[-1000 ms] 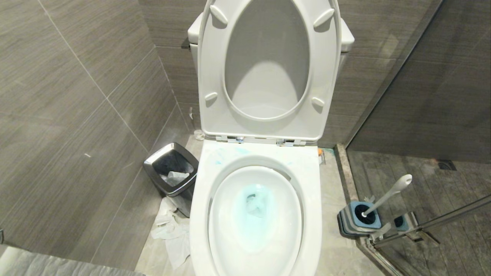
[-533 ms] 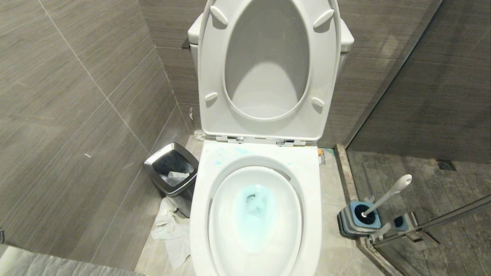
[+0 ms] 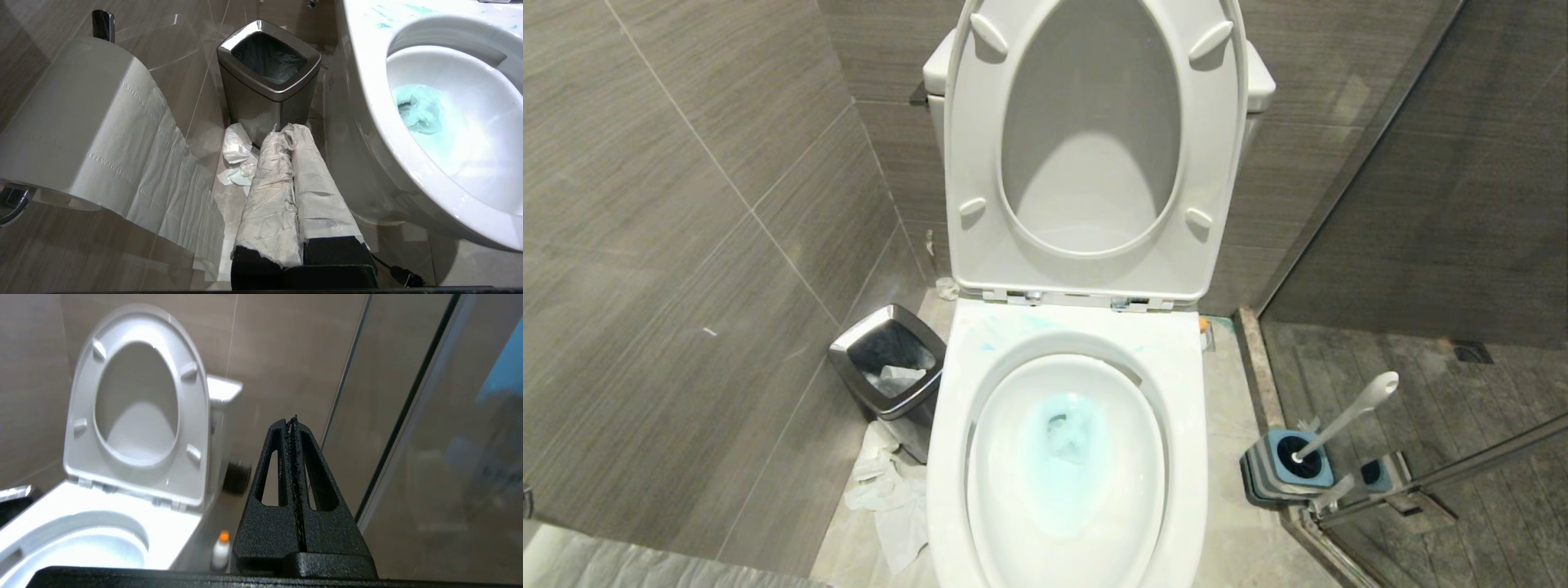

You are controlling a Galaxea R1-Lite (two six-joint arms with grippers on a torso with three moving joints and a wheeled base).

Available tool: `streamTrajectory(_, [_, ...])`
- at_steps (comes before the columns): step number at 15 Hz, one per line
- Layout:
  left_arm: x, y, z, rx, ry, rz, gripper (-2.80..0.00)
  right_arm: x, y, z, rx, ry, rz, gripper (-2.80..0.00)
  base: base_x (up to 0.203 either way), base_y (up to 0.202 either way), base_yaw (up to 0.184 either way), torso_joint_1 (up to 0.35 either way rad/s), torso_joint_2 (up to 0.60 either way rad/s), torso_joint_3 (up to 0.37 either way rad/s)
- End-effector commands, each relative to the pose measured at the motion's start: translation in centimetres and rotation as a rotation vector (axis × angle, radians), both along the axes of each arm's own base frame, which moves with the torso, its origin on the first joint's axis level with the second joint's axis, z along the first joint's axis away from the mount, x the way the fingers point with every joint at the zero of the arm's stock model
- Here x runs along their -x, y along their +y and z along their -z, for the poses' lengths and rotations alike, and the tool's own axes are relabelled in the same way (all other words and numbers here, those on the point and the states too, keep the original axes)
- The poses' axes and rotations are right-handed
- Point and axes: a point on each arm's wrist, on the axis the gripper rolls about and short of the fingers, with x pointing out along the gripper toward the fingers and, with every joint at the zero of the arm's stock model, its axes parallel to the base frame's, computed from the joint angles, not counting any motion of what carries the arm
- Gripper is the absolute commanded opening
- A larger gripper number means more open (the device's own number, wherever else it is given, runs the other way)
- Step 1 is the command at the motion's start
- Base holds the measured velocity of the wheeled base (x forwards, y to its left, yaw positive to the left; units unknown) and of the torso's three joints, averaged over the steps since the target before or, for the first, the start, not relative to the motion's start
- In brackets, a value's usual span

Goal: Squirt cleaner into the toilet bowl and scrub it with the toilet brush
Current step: Flush the toilet

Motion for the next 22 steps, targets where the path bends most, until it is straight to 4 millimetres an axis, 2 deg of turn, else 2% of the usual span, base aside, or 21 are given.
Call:
streamTrajectory(1, [-0.1, 0.0, 0.2, 0.0, 0.007, -0.001, -2.8, -1.3, 0.0, 1.9, -0.005, 0.06, 0.003, -2.8, 0.0, 0.0, 0.0, 0.0, 0.0, 0.0])
streamTrajectory(4, [-0.1, 0.0, 0.2, 0.0, 0.007, -0.001, -2.8, -5.4, -0.1, 6.7, -0.039, 0.25, 0.029, -2.8, 0.0, 0.0, 0.0, 0.0, 0.0, 0.0])
streamTrajectory(8, [-0.1, 0.0, 0.2, 0.0, 0.007, -0.001, -2.8, -8.5, -0.1, 12.0, -0.054, 0.331, 0.037, -2.8, 0.0, 0.0, 0.0, 0.0, 0.0, 0.0])
streamTrajectory(15, [-0.1, 0.0, 0.2, 0.0, 0.009, -0.001, -2.8, -9.0, -0.1, 15.2, -0.048, 0.619, 0.036, -2.8, 0.0, 0.0, 0.0, 0.0, 0.0, 0.0])
streamTrajectory(22, [-0.1, 0.0, 0.2, 0.0, 0.007, -0.001, -2.8, -9.0, -0.1, 15.1, -0.059, 0.615, 0.034, -2.8, 0.0, 0.0, 0.0, 0.0, 0.0, 0.0])
